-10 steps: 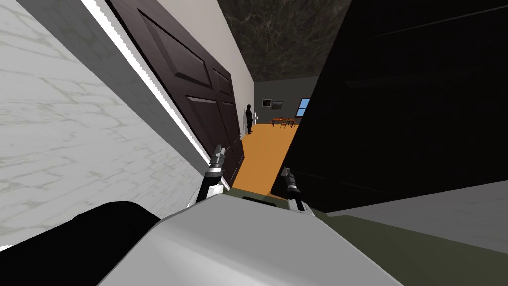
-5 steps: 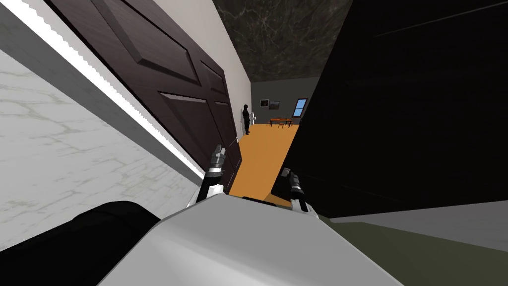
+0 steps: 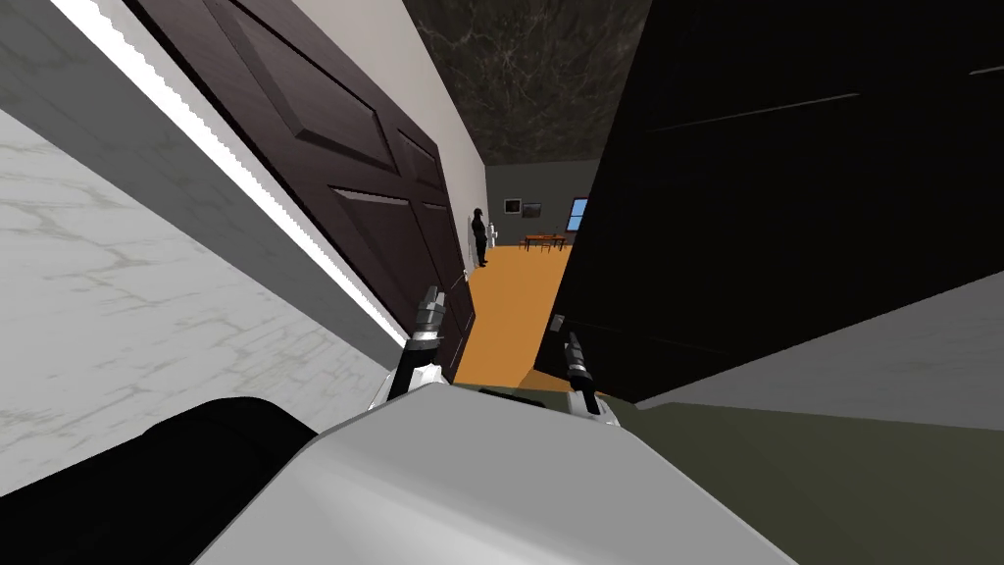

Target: Push the door open

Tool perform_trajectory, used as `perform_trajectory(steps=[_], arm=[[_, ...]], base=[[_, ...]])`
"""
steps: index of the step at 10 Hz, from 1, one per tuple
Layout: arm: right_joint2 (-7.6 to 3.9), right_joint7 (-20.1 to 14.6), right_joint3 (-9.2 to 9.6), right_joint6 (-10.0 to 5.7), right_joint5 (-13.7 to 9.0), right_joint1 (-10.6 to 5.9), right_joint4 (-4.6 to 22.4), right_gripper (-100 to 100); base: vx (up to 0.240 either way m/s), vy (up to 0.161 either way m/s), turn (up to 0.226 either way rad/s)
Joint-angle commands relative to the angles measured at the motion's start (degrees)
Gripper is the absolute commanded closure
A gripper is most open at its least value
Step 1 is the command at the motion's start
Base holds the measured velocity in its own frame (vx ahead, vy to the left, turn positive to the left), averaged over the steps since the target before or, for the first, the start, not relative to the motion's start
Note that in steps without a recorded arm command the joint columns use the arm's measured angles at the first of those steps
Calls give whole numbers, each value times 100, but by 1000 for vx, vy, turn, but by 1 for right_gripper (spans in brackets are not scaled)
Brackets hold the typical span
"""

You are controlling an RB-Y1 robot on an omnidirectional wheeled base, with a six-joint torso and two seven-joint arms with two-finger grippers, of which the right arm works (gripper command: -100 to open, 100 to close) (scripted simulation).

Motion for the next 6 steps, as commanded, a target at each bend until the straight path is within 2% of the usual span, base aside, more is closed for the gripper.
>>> perform_trajectory(steps=[1, 2, 3, 4, 5, 6], arm=[[112, -28, 94, 90, 33, 60, -163, -100], [214, -30, 167, 104, 53, 54, -186, -100], [264, -31, 198, 111, 61, 52, -195, -100], [239, -52, 191, 164, 66, 100, -304, -100], [150, -41, 183, 165, 58, 109, -307, -100], [133, -37, 179, 160, 55, 109, -304, -100]], base=[[-125, 36, -80], [-177, 56, -199], [-197, 31, -149], [-78, 4, -17], [86, 6, 28], [137, 10, 17]])
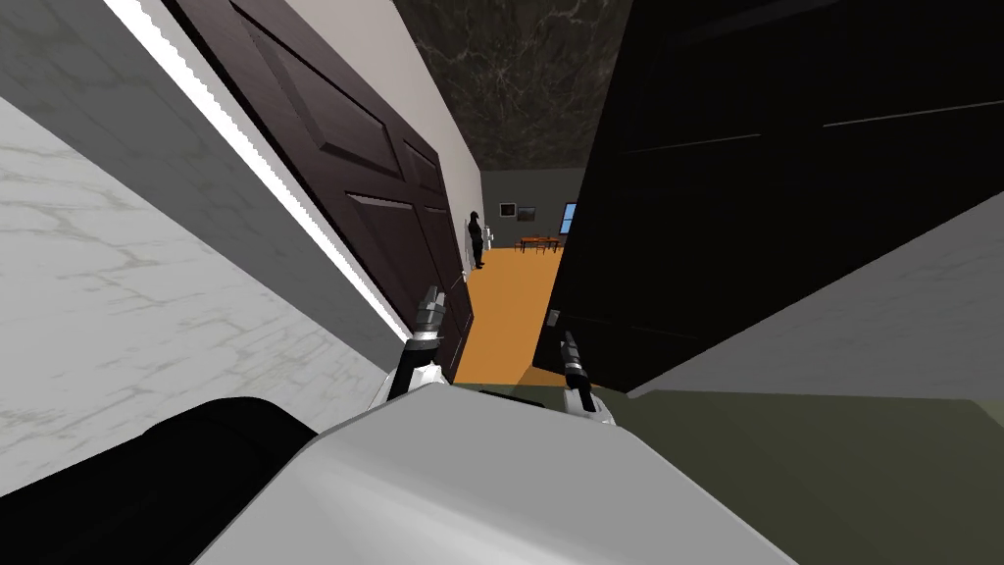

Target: Push the door open

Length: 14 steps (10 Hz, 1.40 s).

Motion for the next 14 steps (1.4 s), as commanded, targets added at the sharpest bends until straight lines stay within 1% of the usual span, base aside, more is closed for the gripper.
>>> perform_trajectory(steps=[1, 3, 5, 7, 9, 10, 11, 14], arm=[[-43, 25, -14, -32, -10, -2, 21, -100], [-78, 43, -34, -56, -23, 0, 38, -100], [-71, 63, -54, -81, -38, 2, 55, -100], [-23, 82, -72, -105, -51, 4, 72, -100], [95, 103, -94, -132, -66, 7, 91, -100], [56, 91, -85, -123, -60, 16, 80, -100], [56, 91, -85, -123, -60, 16, 80, 100], [56, 91, -85, -123, -60, 16, 80, 100]], base=[[187, -17, 11], [203, -22, 26], [175, 18, 18], [201, -11, 25], [189, -17, 21], [80, -8, -4], [-19, 5, 3], [-19, 1, 3]])
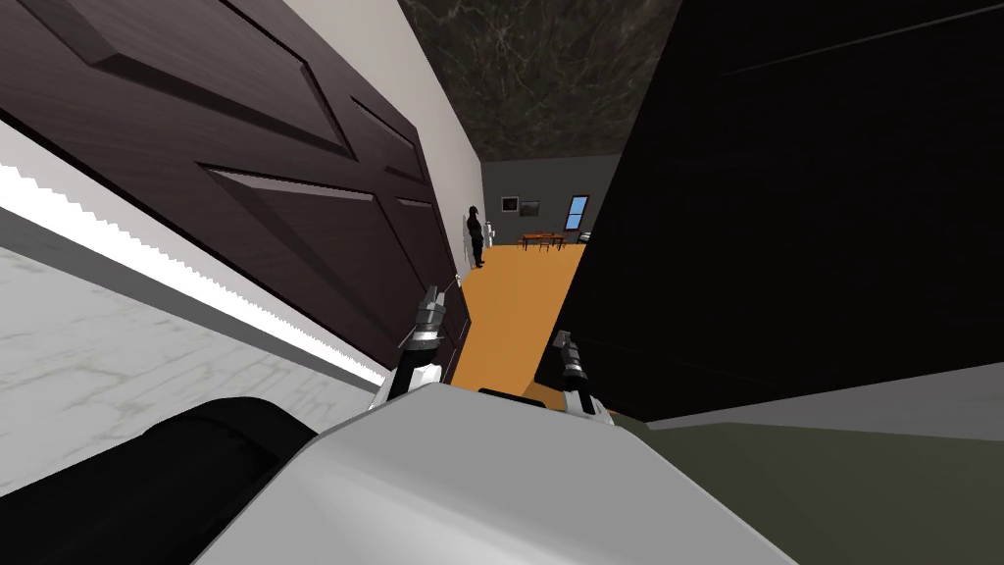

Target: Push the door open

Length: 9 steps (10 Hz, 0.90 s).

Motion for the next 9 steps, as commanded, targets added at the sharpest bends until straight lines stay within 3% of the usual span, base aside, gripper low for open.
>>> perform_trajectory(steps=[1, 2, 3, 9], arm=[[0, -4, -2, -9, -3, 1, -4, 100], [0, -4, -2, -9, -3, 1, -4, 100], [-76, 20, -62, 9, -36, 11, 5, 100], [-270, 93, -295, 27, -173, 21, 0, 100]], base=[[-6, 1, -2], [0, 0, 0], [86, 16, -18], [173, 34, -32]])
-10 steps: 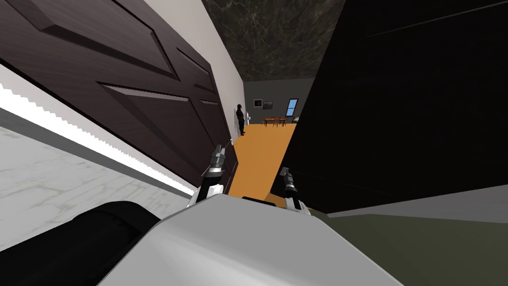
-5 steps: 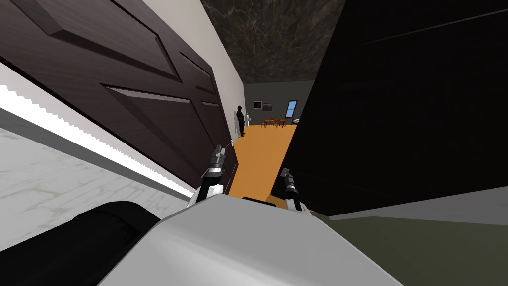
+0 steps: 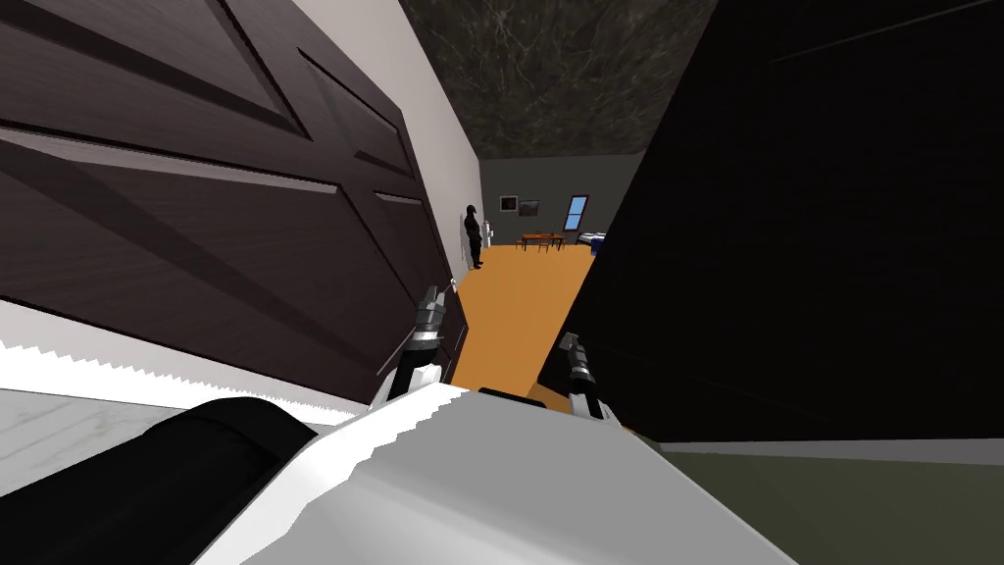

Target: Push the door open

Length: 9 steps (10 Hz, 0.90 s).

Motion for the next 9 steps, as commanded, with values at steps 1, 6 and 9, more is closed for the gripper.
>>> perform_trajectory(steps=[1, 6, 9], arm=[[-133, 35, -148, 3, -79, -38, 6, 100], [-127, 46, -265, -30, -182, -100, 143, -100], [6, 17, -310, 28, -236, -113, 95, -100]], base=[[186, 10, -32], [-27, 87, -81], [-233, 167, -66]])
